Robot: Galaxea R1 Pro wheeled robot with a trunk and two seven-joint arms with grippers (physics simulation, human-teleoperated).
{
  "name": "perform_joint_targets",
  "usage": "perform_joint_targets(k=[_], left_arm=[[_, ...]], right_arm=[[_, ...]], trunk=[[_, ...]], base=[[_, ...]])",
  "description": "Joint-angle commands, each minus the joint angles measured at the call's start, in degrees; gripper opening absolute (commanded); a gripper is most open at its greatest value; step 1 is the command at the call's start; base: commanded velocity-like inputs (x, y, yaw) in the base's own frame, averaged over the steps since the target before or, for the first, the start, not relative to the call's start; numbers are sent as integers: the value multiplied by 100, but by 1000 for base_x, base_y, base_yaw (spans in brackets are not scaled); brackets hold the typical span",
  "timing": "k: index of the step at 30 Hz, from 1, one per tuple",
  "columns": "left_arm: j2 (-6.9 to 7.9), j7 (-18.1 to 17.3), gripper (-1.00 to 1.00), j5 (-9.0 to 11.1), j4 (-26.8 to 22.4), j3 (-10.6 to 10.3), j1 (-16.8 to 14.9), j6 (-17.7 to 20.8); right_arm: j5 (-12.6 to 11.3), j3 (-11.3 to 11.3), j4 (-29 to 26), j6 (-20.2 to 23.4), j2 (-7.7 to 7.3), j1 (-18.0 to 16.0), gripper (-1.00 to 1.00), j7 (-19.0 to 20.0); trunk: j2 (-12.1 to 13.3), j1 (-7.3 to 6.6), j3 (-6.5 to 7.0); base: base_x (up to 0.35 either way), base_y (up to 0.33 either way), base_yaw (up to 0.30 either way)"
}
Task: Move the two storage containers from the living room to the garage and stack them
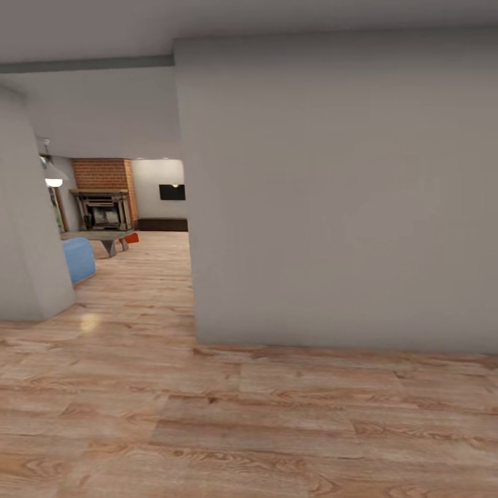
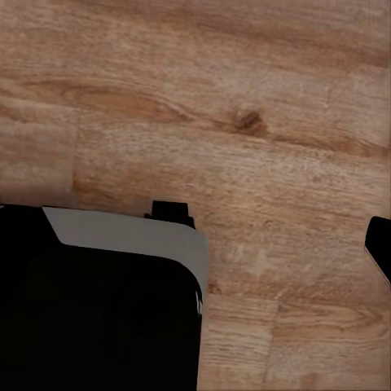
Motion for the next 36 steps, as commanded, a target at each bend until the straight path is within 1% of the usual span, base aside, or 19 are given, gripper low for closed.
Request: perform_joint_targets(k=[1, 25, 36], left_arm=[[-1, 11, 100, 21, 3, -12, -4, -16], [-4, 0, 100, -7, 3, -21, -4, -23], [-1, -3, 100, -11, 3, -21, -4, -27]], right_arm=[[-35, 47, 17, -32, 2, -8, 100, -10], [-51, 31, 17, -43, 2, -8, 100, -1], [-51, 61, 17, -30, -4, -8, 100, -9]], trunk=[[-4, 4, -7], [-4, 4, -7], [-4, 4, -7]], base=[[324, 0, 0], [324, 0, 4], [324, 0, 239]])
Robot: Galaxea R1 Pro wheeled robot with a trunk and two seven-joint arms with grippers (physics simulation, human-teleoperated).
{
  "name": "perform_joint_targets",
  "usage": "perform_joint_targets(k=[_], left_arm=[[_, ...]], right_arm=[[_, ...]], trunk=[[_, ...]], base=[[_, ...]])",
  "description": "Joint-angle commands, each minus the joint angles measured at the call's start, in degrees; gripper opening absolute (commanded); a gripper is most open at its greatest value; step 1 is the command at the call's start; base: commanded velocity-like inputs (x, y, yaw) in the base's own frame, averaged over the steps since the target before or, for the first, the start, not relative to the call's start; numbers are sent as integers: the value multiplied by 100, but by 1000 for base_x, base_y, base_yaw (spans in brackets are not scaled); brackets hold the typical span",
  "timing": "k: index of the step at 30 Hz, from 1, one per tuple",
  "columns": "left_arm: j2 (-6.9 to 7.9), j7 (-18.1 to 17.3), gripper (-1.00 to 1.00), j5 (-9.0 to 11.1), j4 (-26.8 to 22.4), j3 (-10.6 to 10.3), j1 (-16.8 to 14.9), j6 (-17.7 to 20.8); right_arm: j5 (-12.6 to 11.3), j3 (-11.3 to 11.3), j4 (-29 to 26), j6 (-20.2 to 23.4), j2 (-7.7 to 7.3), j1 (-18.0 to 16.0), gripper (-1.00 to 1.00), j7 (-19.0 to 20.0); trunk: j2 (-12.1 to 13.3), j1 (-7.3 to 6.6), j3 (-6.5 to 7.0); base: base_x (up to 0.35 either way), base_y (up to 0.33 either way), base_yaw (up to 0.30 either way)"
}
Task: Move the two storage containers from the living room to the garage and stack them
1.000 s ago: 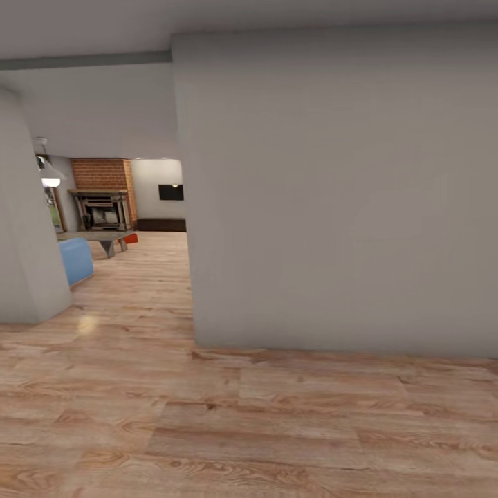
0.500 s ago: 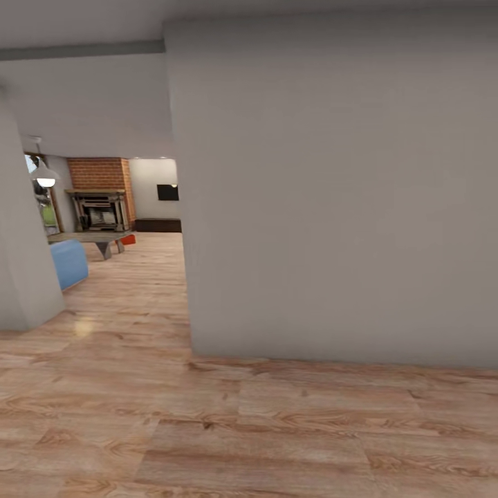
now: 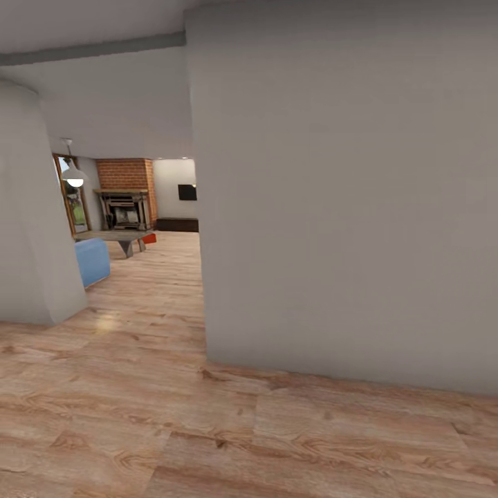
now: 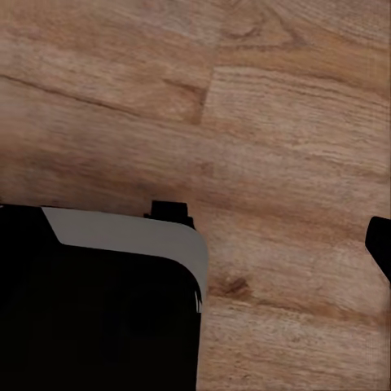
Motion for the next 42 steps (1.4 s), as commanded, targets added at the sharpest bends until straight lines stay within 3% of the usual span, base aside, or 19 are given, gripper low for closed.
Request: perform_joint_targets(k=[1, 42], left_arm=[[-1, 9, 100, 22, 4, -13, -5, -16], [-7, 9, 100, 22, 4, -13, -5, -16]], right_arm=[[-42, 49, 17, -31, 3, -7, 100, -12], [-12, 53, 17, -46, -2, -7, 100, -11]], trunk=[[-4, 4, -7], [-4, 4, -7]], base=[[324, 0, 277], [324, 0, 289]])
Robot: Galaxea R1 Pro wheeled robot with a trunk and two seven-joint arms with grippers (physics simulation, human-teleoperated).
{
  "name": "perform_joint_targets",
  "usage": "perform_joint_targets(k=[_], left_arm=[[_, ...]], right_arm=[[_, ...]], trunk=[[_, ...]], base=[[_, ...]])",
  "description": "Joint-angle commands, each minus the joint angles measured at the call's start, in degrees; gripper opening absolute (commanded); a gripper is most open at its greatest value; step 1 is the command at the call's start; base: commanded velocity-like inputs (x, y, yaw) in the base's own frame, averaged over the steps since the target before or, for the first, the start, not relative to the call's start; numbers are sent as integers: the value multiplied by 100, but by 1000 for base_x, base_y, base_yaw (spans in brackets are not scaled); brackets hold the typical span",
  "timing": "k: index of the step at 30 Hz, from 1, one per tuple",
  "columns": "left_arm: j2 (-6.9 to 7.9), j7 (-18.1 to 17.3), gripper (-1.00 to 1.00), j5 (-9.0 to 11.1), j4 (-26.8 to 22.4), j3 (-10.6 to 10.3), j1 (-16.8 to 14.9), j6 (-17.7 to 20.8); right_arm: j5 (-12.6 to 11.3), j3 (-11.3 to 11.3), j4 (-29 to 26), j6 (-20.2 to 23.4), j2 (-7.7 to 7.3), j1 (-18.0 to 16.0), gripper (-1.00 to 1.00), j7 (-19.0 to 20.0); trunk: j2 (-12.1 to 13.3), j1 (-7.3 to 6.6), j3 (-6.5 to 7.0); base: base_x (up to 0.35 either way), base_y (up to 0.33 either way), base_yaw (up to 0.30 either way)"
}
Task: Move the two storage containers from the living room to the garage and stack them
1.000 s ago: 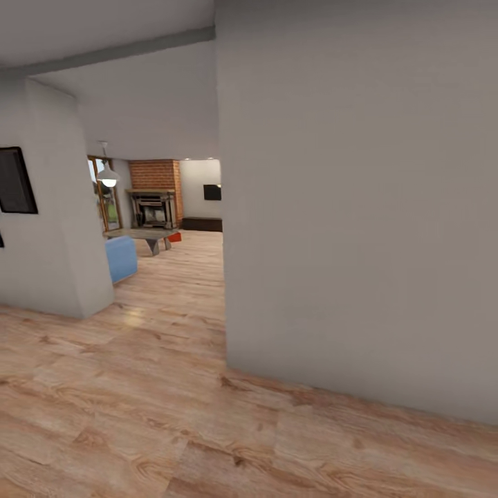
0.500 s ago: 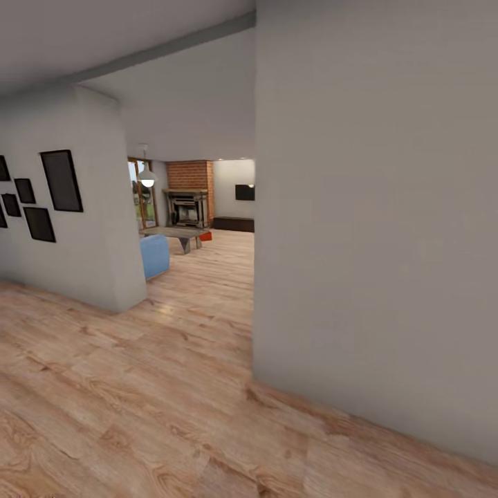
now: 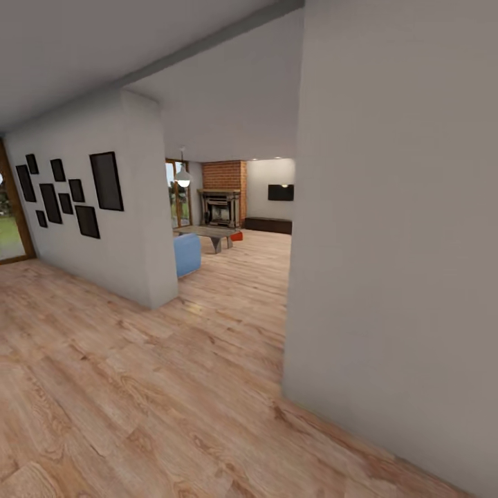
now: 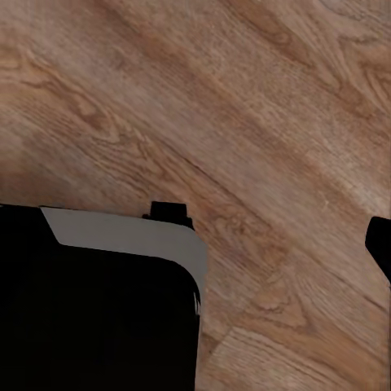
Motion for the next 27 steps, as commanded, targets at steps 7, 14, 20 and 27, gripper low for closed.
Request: perform_joint_targets(k=[7, 14, 20, 27], left_arm=[[-2, 9, 100, 22, 4, -13, -5, -11], [-2, 10, 100, 22, 4, -13, -5, -16], [4, 10, 100, 22, 4, -13, -5, -8], [4, 9, 100, 22, 4, -13, -5, -7]], right_arm=[[-34, 47, 17, -33, 1, -7, 100, -11], [-34, 47, 17, -37, 1, -7, 100, -11], [-34, 47, 17, -41, 1, -7, 100, -16], [-37, 39, 17, -42, 1, -7, 100, -19]], trunk=[[-4, 4, -7], [-4, 4, -7], [-4, 4, -7], [-4, 4, -7]], base=[[324, 0, 300], [324, 0, 300], [324, 0, 300], [324, 0, 300]])
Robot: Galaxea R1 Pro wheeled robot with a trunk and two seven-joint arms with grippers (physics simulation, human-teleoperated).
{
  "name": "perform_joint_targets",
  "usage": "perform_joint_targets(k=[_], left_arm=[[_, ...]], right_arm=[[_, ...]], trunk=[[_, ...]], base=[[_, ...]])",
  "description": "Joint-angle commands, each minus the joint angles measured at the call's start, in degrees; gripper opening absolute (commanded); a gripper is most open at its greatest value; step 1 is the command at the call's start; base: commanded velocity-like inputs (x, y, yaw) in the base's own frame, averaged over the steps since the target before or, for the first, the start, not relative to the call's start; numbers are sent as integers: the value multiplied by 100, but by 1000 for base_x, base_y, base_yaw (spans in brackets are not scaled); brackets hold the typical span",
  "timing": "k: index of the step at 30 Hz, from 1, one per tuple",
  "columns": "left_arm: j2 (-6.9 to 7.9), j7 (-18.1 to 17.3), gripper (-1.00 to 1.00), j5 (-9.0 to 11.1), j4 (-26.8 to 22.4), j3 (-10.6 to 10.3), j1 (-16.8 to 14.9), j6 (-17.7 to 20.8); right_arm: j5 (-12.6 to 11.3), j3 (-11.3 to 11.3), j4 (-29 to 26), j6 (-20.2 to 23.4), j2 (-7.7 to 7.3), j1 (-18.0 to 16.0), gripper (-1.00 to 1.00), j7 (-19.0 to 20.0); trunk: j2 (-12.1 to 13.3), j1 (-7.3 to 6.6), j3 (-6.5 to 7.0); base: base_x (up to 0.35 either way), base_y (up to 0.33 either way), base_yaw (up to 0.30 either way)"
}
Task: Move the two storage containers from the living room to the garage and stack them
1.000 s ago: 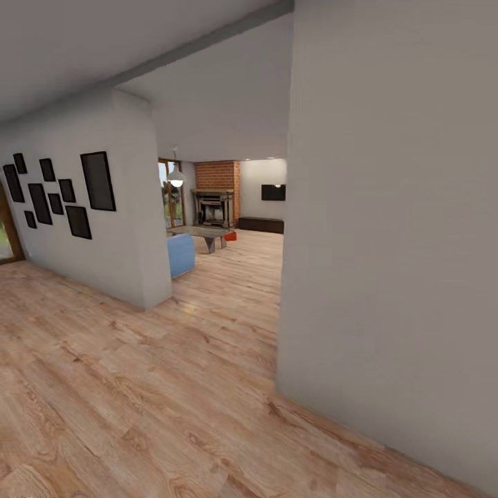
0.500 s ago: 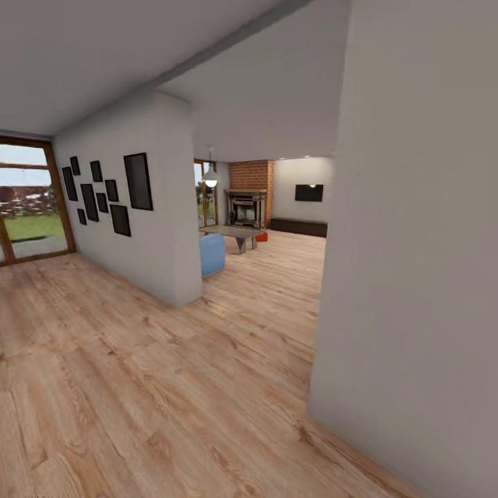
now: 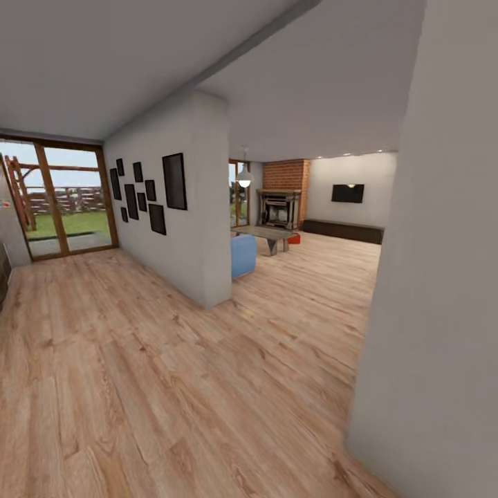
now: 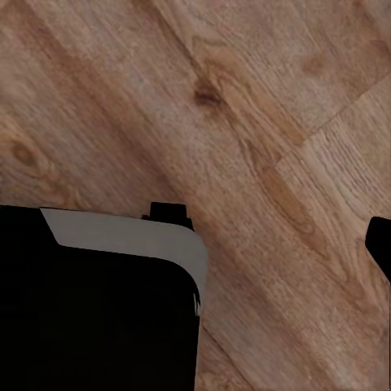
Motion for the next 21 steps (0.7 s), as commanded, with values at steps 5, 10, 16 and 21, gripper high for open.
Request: perform_joint_targets(k=[5, 10, 16, 21], left_arm=[[0, 10, 100, 22, 4, -15, -5, -9], [0, 10, 100, 22, 4, -13, -5, -10], [0, 10, 100, 22, 4, -13, -5, -14], [0, 10, 100, 25, 4, -13, -5, -12]], right_arm=[[-35, 46, 17, -34, 1, -7, 100, -8], [-34, 46, 17, -35, 1, -7, 100, -5], [-37, 46, 17, -41, -2, -7, 100, -3], [-45, 51, 13, -29, -23, -7, 100, 18]], trunk=[[-4, 4, -7], [-4, 4, -7], [-4, 4, -7], [-4, 4, -7]], base=[[324, 0, 300], [324, 0, 300], [324, 0, 300], [324, 0, 227]])
